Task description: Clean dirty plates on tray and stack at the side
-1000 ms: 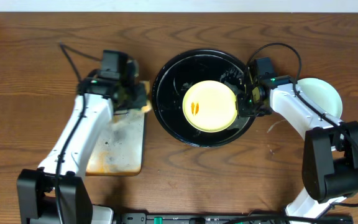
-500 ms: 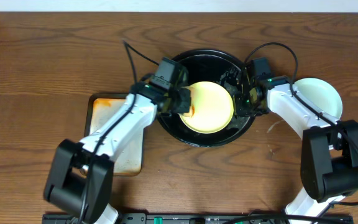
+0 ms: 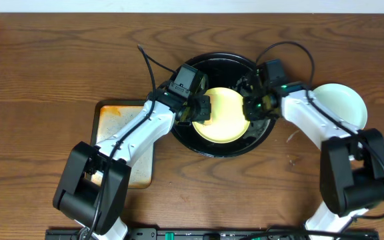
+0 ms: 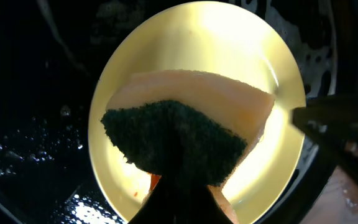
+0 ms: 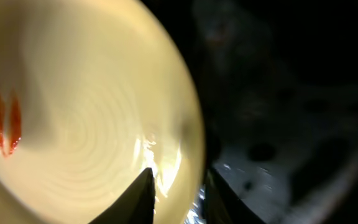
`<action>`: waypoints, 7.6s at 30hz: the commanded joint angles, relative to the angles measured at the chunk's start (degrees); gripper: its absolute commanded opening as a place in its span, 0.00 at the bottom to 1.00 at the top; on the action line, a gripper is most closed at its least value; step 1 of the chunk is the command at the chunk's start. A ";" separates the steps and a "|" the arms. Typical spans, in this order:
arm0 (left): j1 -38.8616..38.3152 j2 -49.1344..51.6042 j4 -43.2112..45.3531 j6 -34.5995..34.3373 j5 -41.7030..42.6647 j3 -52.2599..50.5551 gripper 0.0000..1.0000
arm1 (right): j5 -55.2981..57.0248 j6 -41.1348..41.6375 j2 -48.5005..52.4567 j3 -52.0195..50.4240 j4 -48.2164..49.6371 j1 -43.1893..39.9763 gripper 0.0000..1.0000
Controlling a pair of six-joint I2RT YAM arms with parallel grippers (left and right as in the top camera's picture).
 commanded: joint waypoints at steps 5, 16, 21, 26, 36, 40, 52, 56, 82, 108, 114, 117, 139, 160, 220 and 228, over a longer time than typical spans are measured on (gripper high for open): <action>-0.61 0.87 0.24 -4.15 0.94 1.16 0.08 | 2.80 0.52 2.49 0.79 0.42 0.52 0.18; -2.60 4.50 3.96 -4.13 0.92 1.03 0.08 | 4.52 1.97 2.49 0.76 0.63 0.52 0.02; -3.39 8.81 4.28 -5.84 0.98 1.03 0.08 | 4.92 2.64 2.49 0.76 0.79 0.50 0.01; -3.15 12.28 4.07 -6.75 0.92 1.03 0.08 | 4.92 3.02 2.49 0.76 0.68 0.52 0.01; -0.07 14.21 -2.10 -2.95 -8.37 2.03 0.08 | 5.66 3.02 2.49 -0.42 0.35 0.50 0.01; 0.55 14.21 -4.57 -0.98 -12.15 3.69 0.08 | 6.25 3.10 2.49 -1.20 0.33 0.50 0.01; 0.55 14.21 -13.27 0.26 -20.39 12.81 0.08 | 7.93 4.52 2.49 -2.89 0.15 0.46 0.01; 0.55 14.19 -17.09 0.24 -23.63 15.91 0.08 | 8.00 4.57 2.49 -2.89 -0.04 0.46 0.01; 5.84 10.58 -24.90 5.86 -1.97 21.55 0.08 | 9.53 -4.92 -8.50 3.76 -3.10 0.52 0.01; 16.87 -3.21 -43.36 10.54 -15.69 21.53 0.08 | 62.01 -31.32 -18.43 4.26 4.52 17.46 0.01; 22.56 -6.67 -47.52 10.75 -21.20 18.91 0.08 | 63.10 -32.15 -18.43 4.26 4.94 17.55 0.01; 24.85 -6.62 -46.69 10.95 -21.18 14.53 0.08 | 64.13 -32.17 -18.43 4.26 5.86 17.55 0.01; 25.83 -17.73 -44.33 13.05 -13.55 11.67 0.75 | 64.74 -32.17 -18.86 4.26 6.91 16.90 0.01; 25.83 -25.94 -41.90 13.03 -13.42 11.67 0.87 | 63.98 -31.54 -23.89 4.26 6.73 16.98 0.01; 25.83 -25.94 -41.90 13.03 -13.42 11.67 0.88 | 58.95 -24.68 -24.22 4.26 5.20 17.53 0.01; 25.83 -25.94 -41.90 13.05 -13.42 11.67 0.88 | 60.00 -25.46 -24.13 4.26 3.78 18.29 0.01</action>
